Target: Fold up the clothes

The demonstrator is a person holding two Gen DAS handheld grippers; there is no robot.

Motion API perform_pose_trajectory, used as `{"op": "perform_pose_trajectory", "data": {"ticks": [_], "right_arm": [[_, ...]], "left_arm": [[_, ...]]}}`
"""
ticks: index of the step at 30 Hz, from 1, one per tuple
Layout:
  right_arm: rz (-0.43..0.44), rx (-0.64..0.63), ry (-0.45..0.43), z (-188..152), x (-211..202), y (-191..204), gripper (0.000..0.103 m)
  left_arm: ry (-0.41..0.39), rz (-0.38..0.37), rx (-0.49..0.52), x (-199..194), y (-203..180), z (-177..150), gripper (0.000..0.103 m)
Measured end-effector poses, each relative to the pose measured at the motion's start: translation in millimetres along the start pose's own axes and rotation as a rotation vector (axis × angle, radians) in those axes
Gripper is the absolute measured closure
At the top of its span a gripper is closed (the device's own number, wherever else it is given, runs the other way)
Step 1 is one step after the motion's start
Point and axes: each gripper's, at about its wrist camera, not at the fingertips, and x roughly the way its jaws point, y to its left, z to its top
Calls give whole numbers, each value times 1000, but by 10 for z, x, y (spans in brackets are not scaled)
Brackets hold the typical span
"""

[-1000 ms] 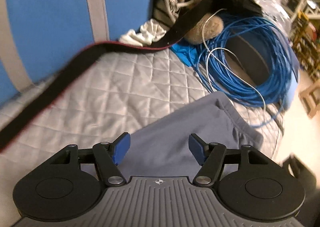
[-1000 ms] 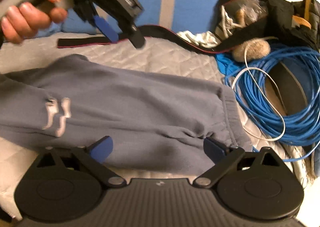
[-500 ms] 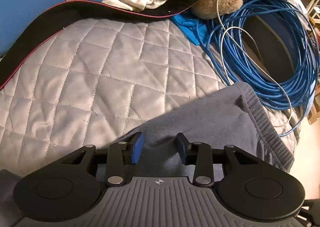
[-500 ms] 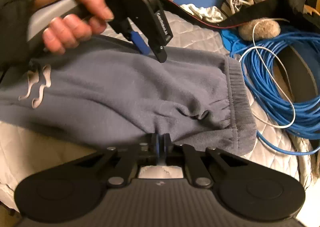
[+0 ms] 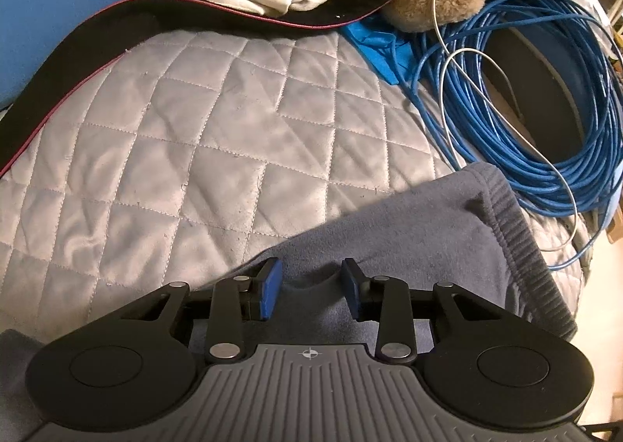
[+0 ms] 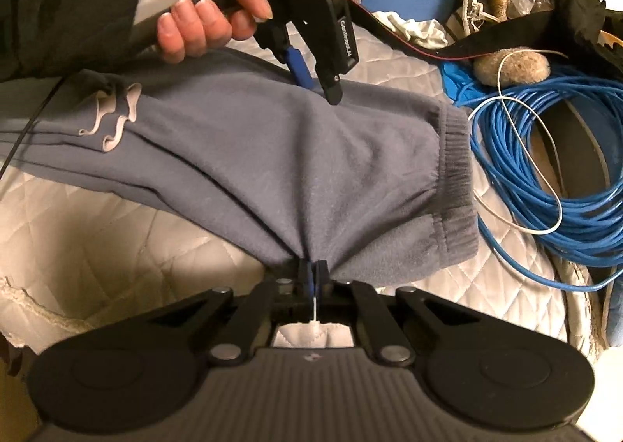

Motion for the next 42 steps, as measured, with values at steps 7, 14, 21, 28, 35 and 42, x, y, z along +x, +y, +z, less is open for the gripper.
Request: {"op": "perform_pose_trajectory", "data": {"ticks": [7,14,21,28,35,42], "right_arm": [[-14,23,-54,28,-163,97,47],[107,115,-141,245,-225,362,39],[160,141,-147,456,95,806,41],[126,70,-135,384,212,1053,98],[128,42,-122,295,95,1082,101],[149,51,-101,200,-24,1069,102]], "left_arm": [[-31,-52,14,-101,47,-38,68],[-23,30,17,-551,286,-209,67],[-4,93,-16,-707,625,-423,67],[9,110,-50,-624,777,-473,67],[15,122,-79,-551,898,-509,67],[23,105,-113,-530,953,-462,67]]}}
